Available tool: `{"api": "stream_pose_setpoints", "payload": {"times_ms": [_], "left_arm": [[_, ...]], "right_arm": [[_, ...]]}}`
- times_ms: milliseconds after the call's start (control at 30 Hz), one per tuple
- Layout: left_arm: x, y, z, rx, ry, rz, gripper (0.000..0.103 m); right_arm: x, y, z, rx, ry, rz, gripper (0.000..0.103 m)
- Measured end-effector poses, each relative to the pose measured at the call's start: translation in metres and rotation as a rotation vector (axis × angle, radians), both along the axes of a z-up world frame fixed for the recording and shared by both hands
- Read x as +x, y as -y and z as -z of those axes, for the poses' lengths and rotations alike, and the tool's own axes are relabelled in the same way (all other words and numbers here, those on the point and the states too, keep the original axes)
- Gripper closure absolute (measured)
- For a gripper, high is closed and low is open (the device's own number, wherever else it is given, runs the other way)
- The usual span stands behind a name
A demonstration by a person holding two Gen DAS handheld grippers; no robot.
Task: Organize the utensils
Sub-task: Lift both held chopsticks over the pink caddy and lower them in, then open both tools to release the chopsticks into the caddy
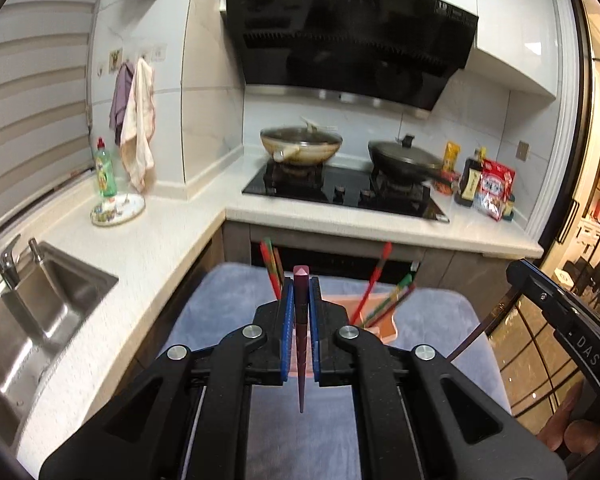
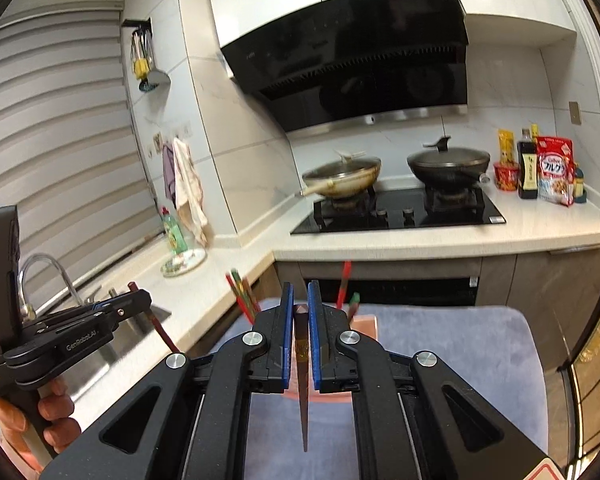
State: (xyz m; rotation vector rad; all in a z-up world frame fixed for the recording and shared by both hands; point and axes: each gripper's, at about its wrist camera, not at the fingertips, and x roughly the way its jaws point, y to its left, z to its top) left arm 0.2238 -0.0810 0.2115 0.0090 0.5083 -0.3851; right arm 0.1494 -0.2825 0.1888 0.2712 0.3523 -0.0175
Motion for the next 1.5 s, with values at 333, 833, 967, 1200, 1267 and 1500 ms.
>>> {"api": "stream_pose_setpoints", "payload": {"times_ms": [333,833,967,1200,1267,1500], "left_arm": [[0.045,0.014,-0.036,-0.040,0.059,-0.027,0.096],[0.074,0.039,-0.034,-0.013,0.086,-0.021,0.096],[0.078,0.043,-0.031,-0.007,0.088,-0.020,0.096],[0.082,0.046,-0.025,-0.007,0.085,-0.015,0.096],[0.084,0.046,-0.024,-0.005,0.085,-0.015,0.096],[0.090,0.048,-0.016,-0.003,0.072,-0.014,0.096]], "right_arm": [[0.049,0.024,-0.056,0.022,0.109,0.034,0.096],[0.107,0.016,-0.046,-0.031,0.072,0.027,0.096],[0.115,0.016,-0.042,-0.028,0.066,0.025,0.096],[0.123,0.017,-0.034,-0.026,0.053,0.024,0.096],[0.125,0.017,-0.031,-0.026,0.047,0.022,0.096],[0.135,0.014,-0.022,-0.022,0.027,0.019,0.096]]}}
